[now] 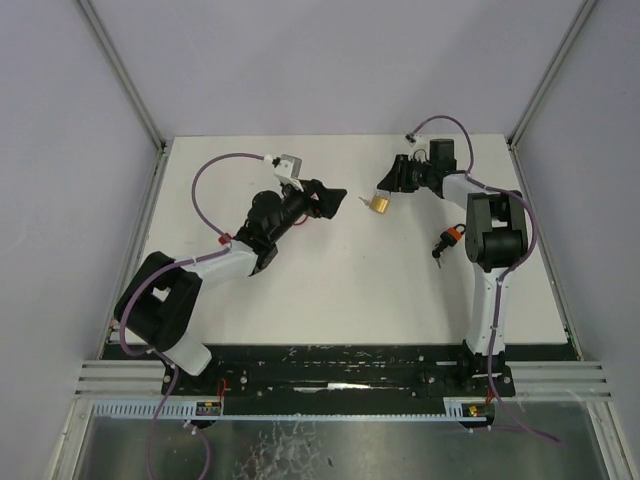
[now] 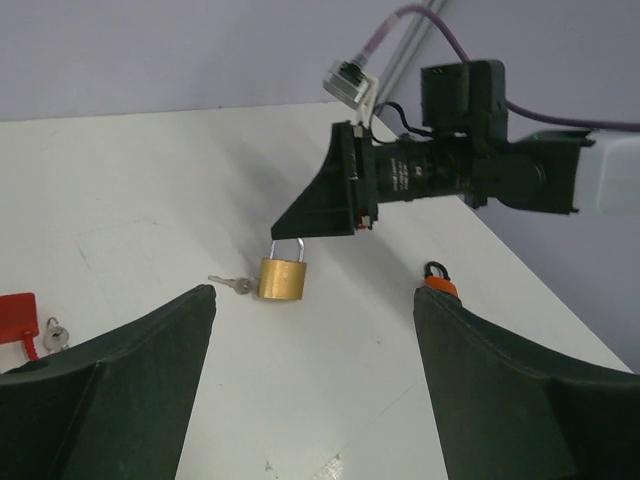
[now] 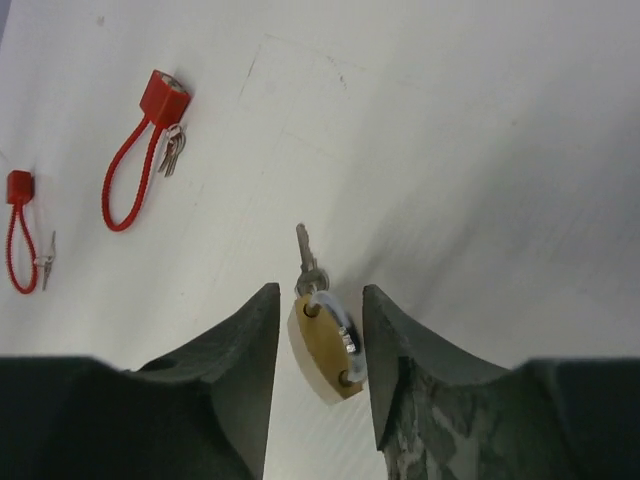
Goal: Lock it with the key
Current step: Place the lock at the center of the board.
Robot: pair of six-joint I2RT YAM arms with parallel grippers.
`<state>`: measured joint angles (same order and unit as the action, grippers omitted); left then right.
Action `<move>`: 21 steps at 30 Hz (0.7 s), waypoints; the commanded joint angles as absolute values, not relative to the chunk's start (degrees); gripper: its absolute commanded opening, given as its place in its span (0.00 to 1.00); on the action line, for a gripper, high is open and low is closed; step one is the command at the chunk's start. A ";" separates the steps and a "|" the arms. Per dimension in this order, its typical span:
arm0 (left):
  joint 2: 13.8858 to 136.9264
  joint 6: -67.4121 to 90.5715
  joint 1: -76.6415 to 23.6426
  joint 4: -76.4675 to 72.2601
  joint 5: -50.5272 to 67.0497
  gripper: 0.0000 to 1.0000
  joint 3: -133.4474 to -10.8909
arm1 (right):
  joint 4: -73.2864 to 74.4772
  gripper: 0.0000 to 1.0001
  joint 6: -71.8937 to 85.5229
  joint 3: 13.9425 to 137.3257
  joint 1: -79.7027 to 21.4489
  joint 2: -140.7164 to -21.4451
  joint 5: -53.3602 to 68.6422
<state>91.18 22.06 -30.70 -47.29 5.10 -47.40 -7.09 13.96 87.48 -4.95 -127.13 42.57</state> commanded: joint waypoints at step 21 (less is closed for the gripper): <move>94.69 22.31 -34.06 -60.79 27.06 0.75 -48.84 | 26.97 0.78 -25.26 70.29 -0.92 -79.65 43.53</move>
